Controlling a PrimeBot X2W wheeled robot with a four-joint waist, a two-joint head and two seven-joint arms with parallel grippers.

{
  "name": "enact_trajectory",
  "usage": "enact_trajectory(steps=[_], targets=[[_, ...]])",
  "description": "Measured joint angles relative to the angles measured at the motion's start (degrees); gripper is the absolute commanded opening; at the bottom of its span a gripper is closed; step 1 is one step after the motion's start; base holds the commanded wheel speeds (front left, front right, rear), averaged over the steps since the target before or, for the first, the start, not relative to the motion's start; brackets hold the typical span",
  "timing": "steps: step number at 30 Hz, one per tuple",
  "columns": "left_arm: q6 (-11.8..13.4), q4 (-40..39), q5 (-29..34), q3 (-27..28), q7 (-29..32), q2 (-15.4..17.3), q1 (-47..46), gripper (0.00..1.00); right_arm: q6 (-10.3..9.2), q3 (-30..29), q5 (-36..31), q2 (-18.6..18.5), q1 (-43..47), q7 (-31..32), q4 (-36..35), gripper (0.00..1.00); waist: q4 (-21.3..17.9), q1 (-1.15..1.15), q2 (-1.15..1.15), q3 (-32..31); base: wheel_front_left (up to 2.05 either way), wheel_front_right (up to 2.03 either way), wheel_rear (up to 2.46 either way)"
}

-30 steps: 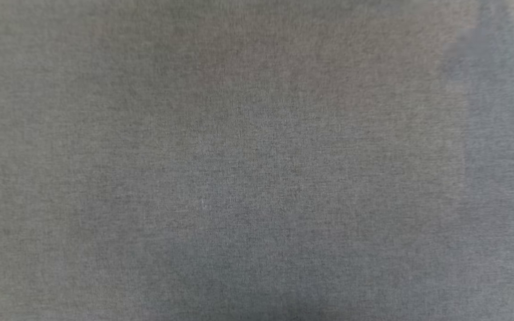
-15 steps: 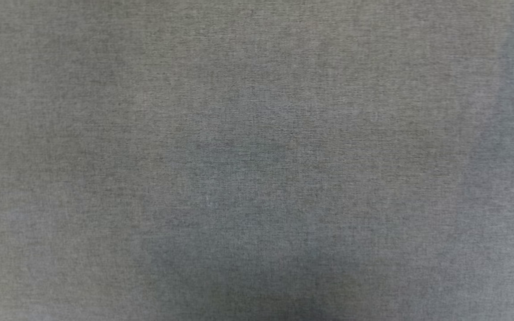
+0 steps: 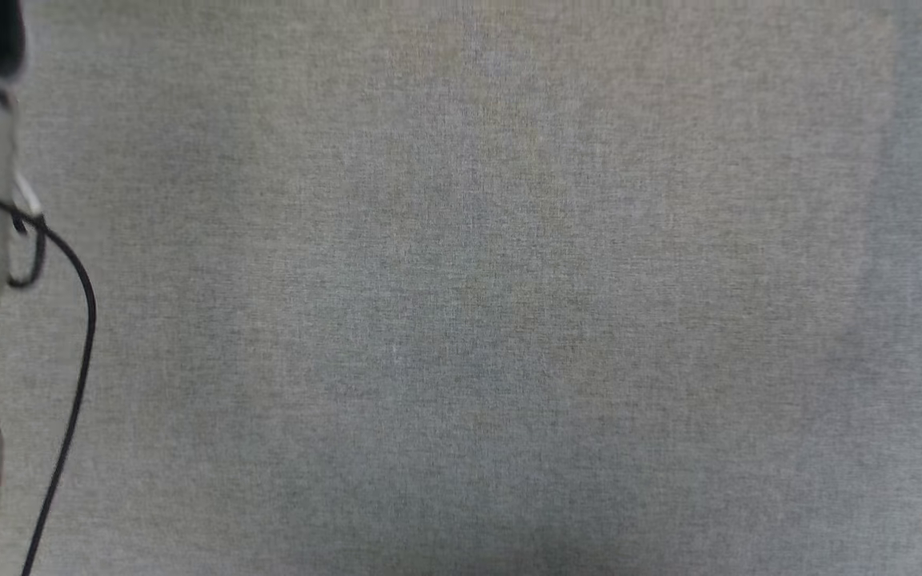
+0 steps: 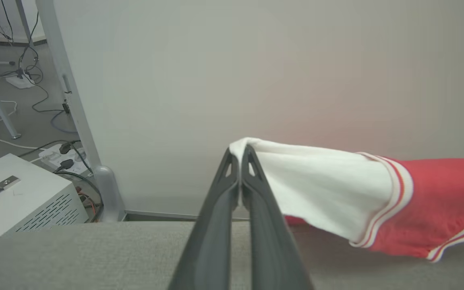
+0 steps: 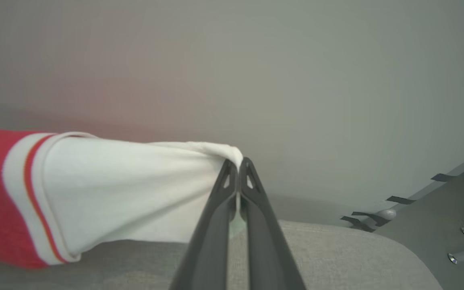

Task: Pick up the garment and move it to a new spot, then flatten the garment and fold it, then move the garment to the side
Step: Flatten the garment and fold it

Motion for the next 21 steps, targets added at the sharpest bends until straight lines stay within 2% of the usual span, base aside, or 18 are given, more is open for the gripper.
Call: enact_trajectory(steps=[3,7,13,16,21], targets=[[0.0,0.05,-1.03,-1.51,0.27,0.97,5.76,0.0,0.0,1.54,2.27,-0.73,5.13,1.55,0.86,0.0,-0.06,0.0,0.0,-2.3,0.0,0.0,0.0],[-0.05,-0.3,-2.96,-4.71,3.93,2.11,12.65,0.0,0.0,3.66,3.78,-2.99,11.88,3.15,0.93,0.0,-0.12,0.0,0.0,-5.56,0.0,0.0,0.0],[-0.09,-2.54,-3.2,-8.04,8.48,4.72,21.52,0.0,0.03,5.67,9.57,-4.41,22.07,6.83,0.44,0.0,-0.1,-0.01,0.0,-11.17,0.0,0.0,0.0],[-0.34,-4.38,-1.6,-10.93,10.38,6.88,25.77,0.0,0.03,6.97,12.78,-5.05,26.07,9.85,-0.24,0.0,-0.1,-0.01,0.0,-13.88,0.0,0.0,0.0],[-0.14,-7.88,-2.92,-12.35,13.48,7.86,33.98,0.0,0.04,8.81,17.5,-6.92,32.48,15.3,-2.58,0.0,-0.16,-0.01,0.0,-18.17,0.0,0.0,0.0]])
